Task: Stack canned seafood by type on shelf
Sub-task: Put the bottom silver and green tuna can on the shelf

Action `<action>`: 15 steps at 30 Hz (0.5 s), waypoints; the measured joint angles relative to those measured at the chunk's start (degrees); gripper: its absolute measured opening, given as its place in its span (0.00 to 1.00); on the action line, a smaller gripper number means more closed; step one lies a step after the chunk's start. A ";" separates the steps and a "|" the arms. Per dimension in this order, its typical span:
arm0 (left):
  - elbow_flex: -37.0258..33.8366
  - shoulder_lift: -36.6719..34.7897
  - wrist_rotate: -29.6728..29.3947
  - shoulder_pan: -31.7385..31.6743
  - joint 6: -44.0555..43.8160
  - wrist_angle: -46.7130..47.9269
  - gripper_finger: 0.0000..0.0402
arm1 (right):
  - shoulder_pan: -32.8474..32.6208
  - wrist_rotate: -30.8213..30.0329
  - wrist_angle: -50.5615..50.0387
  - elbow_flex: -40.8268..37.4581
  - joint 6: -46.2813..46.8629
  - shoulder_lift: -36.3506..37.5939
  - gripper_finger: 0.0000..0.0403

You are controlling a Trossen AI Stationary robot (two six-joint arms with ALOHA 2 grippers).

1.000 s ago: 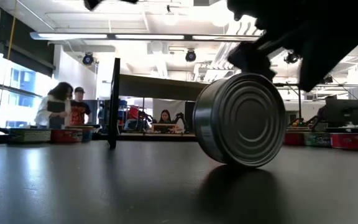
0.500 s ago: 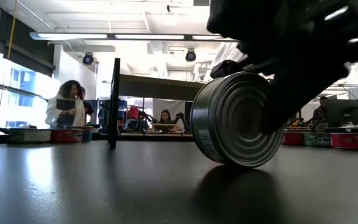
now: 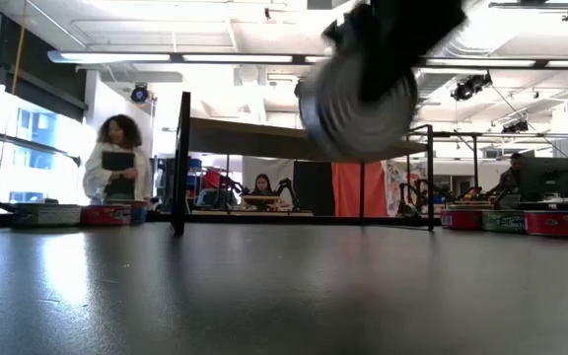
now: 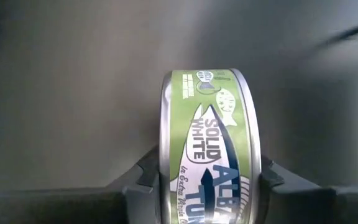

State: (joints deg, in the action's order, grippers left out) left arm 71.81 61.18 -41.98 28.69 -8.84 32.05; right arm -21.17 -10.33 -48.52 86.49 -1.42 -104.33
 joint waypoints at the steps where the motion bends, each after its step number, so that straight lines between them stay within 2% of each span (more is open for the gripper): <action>1: -0.02 -0.72 -0.29 -0.02 0.03 0.71 0.00 | 0.32 -3.34 -2.81 1.67 -0.12 0.83 0.28; 4: -1.19 -2.73 -0.69 -0.02 0.13 1.44 0.00 | 2.18 -15.27 -12.01 4.41 -0.09 4.45 0.28; 7: -2.78 -4.34 -0.76 -0.03 0.13 1.34 0.00 | 6.04 -24.63 -18.14 4.51 2.29 8.79 0.28; 12: -5.53 -4.87 -1.01 -0.17 0.11 1.07 0.00 | 15.07 -34.97 -20.06 4.53 0.36 14.42 0.30; 15: -7.08 -4.84 -1.86 -0.17 0.10 1.18 0.00 | 21.79 -36.02 -18.44 4.55 -5.26 14.73 0.30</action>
State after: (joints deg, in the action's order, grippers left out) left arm 64.73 56.35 -43.83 28.51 -8.74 33.24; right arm 0.62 -46.35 -66.96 91.05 -6.68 -89.60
